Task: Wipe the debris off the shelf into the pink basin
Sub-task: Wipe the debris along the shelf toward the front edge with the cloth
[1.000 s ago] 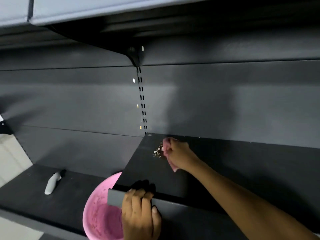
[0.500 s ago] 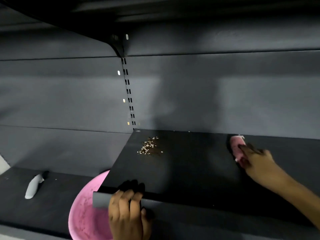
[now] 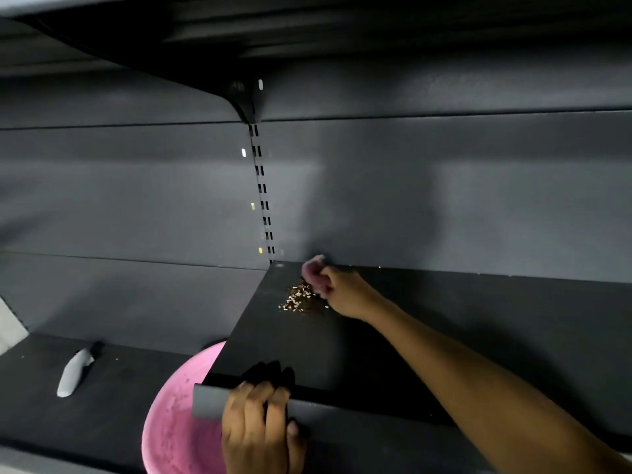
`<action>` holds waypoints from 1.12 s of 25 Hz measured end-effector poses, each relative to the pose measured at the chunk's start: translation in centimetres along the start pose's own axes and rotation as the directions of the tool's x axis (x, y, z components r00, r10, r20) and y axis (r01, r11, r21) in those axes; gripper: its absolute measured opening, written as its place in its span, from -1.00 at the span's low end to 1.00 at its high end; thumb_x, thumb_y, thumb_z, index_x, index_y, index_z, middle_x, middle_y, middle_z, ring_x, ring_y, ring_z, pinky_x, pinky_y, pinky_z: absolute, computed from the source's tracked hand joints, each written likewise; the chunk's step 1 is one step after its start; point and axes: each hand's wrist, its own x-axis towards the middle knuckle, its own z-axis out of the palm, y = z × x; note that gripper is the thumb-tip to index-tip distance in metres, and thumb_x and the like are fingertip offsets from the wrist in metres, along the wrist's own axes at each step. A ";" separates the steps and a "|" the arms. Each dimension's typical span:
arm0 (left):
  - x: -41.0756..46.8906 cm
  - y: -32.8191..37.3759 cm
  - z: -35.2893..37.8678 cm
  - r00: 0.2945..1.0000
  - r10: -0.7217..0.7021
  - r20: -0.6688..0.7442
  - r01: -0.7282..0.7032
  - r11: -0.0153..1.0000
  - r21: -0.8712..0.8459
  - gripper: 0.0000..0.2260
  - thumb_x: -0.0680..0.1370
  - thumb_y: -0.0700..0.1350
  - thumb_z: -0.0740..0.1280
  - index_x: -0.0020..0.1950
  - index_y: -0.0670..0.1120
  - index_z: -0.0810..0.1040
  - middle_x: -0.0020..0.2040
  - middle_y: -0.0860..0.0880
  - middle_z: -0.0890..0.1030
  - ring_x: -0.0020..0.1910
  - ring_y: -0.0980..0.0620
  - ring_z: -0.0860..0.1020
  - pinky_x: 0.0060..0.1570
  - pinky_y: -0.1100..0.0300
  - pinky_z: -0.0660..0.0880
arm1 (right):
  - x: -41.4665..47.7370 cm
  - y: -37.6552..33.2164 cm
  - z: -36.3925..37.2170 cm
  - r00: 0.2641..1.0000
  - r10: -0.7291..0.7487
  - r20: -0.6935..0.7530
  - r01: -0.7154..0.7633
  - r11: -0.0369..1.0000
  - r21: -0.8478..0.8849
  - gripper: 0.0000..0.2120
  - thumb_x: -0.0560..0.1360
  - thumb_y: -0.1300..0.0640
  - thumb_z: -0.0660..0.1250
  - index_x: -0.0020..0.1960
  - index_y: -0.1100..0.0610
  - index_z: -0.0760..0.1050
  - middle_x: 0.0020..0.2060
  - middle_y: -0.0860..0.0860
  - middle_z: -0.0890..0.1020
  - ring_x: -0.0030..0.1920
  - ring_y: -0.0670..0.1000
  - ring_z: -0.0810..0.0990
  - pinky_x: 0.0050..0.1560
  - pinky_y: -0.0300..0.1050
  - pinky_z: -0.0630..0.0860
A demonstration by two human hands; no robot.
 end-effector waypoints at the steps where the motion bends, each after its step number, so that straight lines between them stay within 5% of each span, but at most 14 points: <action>1: -0.1 -0.1 0.0 1.000 -0.001 0.007 0.001 1.000 0.003 -0.61 0.57 0.05 -0.09 0.00 -0.11 0.46 -0.02 -0.12 0.43 -0.02 -0.16 0.43 0.41 0.23 0.13 | 0.1 -0.8 -0.1 1.000 -0.019 -0.007 0.020 0.996 0.089 -0.73 0.55 0.20 0.17 0.24 0.20 0.38 0.03 0.16 0.59 -0.16 0.01 0.60 -0.20 -0.27 0.51; 2: -0.2 -0.1 0.0 1.000 -0.008 0.013 0.008 1.000 0.000 -0.60 0.57 0.05 -0.09 0.02 -0.10 0.47 -0.01 -0.12 0.43 0.00 -0.16 0.43 0.41 0.23 0.13 | 0.1 -1.0 -0.5 0.997 -0.020 -0.071 0.029 0.990 0.135 -0.76 0.54 0.22 0.19 0.20 0.20 0.41 -0.02 0.15 0.62 -0.23 -0.01 0.60 -0.30 -0.31 0.49; 5: 0.0 0.0 0.0 1.000 -0.017 0.007 0.017 1.000 -0.010 -0.58 0.57 0.06 -0.10 0.05 -0.10 0.48 0.01 -0.11 0.44 0.02 -0.15 0.44 0.42 0.24 0.13 | -0.3 1.8 -3.4 0.945 0.061 -0.321 -0.030 0.995 0.099 -0.75 0.48 0.27 0.25 0.15 0.17 0.48 0.06 0.20 0.64 0.01 0.14 0.62 -0.08 -0.18 0.38; 10: -0.1 0.1 0.2 1.000 -0.026 -0.008 0.026 1.000 -0.014 -0.59 0.56 0.06 -0.10 0.02 -0.09 0.48 0.00 -0.11 0.44 0.02 -0.13 0.45 0.38 0.22 0.17 | -2.5 8.0 -6.0 0.980 0.201 -0.010 -0.189 0.935 0.301 -0.79 0.50 0.27 0.21 -0.07 0.03 0.56 -0.26 0.03 0.64 -0.30 -0.03 0.57 -0.24 -0.20 0.50; 13: -0.3 0.1 0.1 1.000 -0.026 0.015 0.027 0.999 -0.020 -0.59 0.56 0.06 -0.10 0.03 -0.08 0.48 0.00 -0.10 0.45 0.02 -0.12 0.45 0.38 0.21 0.18 | -2.2 7.8 -4.8 0.984 0.169 0.051 -0.150 0.646 0.748 -0.77 0.51 0.35 0.16 0.00 0.16 0.57 -0.24 0.04 0.67 -0.25 -0.04 0.63 -0.22 -0.23 0.56; 15: -0.3 0.2 -0.1 1.000 -0.012 0.012 0.012 1.000 -0.013 -0.61 0.56 0.05 -0.09 0.01 -0.09 0.47 0.00 -0.10 0.44 0.01 -0.13 0.44 0.39 0.21 0.17 | -1.7 7.5 -4.5 0.987 0.130 0.097 -0.149 0.497 0.855 -0.74 0.52 0.33 0.16 -0.07 0.11 0.60 -0.27 0.02 0.71 -0.26 -0.05 0.68 -0.24 -0.18 0.58; 22: 0.2 0.2 -1.1 0.996 -0.002 0.093 0.003 1.000 -0.011 -0.62 0.53 -0.02 0.01 -0.13 -0.15 0.59 -0.14 -0.18 0.56 -0.10 -0.11 0.43 0.11 0.07 0.35 | -1.9 6.9 -3.7 0.995 0.028 0.098 -0.096 0.588 0.803 -0.66 0.51 0.37 0.15 -0.15 0.07 0.63 -0.28 -0.04 0.74 -0.25 -0.12 0.69 -0.27 -0.32 0.58; 25: 3.8 0.8 -2.4 0.952 -0.138 0.273 0.173 0.979 -0.108 -0.79 0.38 -0.02 0.18 -0.22 -0.05 0.58 -0.23 -0.02 0.58 -0.19 0.00 0.39 -0.14 0.15 0.28 | -2.3 6.4 -4.5 0.995 -0.005 0.097 -0.078 0.558 0.826 -0.64 0.54 0.33 0.13 -0.15 0.04 0.64 -0.27 -0.07 0.74 -0.23 -0.13 0.70 -0.29 -0.34 0.59; 28: 8.8 1.7 -1.7 0.841 -0.348 0.414 0.481 0.831 -0.279 -0.85 0.44 -0.11 0.25 -0.13 -0.01 0.61 -0.13 0.04 0.61 -0.11 0.04 0.51 -0.06 0.15 0.40 | -2.8 5.5 -4.8 1.000 0.013 0.027 -0.029 0.626 0.779 -0.65 0.54 0.37 0.13 -0.14 0.03 0.59 -0.31 -0.13 0.73 -0.28 -0.22 0.67 -0.28 -0.44 0.55</action>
